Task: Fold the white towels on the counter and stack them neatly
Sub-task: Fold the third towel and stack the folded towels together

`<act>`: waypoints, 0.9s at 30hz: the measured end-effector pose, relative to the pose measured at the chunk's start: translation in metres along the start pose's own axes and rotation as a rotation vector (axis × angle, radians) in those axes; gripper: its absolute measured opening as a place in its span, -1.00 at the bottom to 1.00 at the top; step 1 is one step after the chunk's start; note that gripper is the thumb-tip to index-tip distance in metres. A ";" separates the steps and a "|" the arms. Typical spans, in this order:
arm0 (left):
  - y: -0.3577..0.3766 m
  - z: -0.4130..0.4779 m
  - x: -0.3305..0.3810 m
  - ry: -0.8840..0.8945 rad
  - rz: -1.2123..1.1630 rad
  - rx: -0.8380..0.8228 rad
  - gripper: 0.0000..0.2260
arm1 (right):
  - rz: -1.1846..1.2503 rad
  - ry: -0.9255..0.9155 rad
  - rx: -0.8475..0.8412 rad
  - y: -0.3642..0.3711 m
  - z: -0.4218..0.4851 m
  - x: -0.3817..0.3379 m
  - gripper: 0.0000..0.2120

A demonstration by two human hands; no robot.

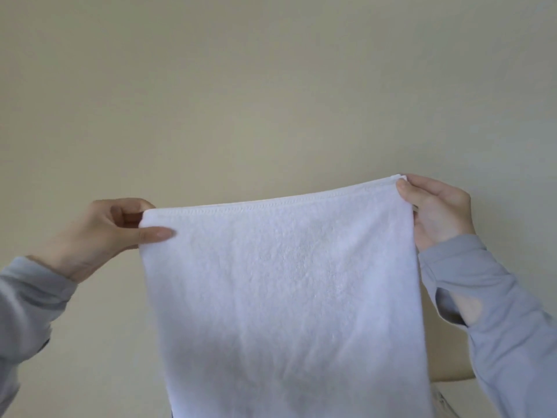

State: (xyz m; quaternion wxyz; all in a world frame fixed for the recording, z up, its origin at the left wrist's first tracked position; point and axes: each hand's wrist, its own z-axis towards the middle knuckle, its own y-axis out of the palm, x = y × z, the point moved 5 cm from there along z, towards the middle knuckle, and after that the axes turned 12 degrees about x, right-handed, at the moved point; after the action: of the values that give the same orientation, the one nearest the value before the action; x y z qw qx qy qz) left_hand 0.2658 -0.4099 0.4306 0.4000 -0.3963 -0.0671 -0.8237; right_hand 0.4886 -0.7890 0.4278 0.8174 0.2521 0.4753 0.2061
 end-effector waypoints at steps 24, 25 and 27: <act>0.150 -0.037 0.122 0.072 -0.312 0.475 -0.83 | -0.013 -0.210 0.031 -0.116 0.102 -0.081 -0.83; 0.160 -0.038 0.127 0.072 -0.305 0.463 -0.79 | -0.011 -0.207 0.046 -0.124 0.108 -0.083 -0.84; 0.184 -0.041 0.135 0.079 -0.313 0.440 -0.73 | -0.012 -0.201 0.068 -0.139 0.122 -0.087 -0.85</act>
State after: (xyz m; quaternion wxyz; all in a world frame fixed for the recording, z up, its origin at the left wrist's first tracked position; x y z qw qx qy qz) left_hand 0.3226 -0.6329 0.4603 0.3468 -0.2522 -0.2890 -0.8560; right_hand 0.5691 -0.9746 0.4531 0.8531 0.2964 0.3990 0.1585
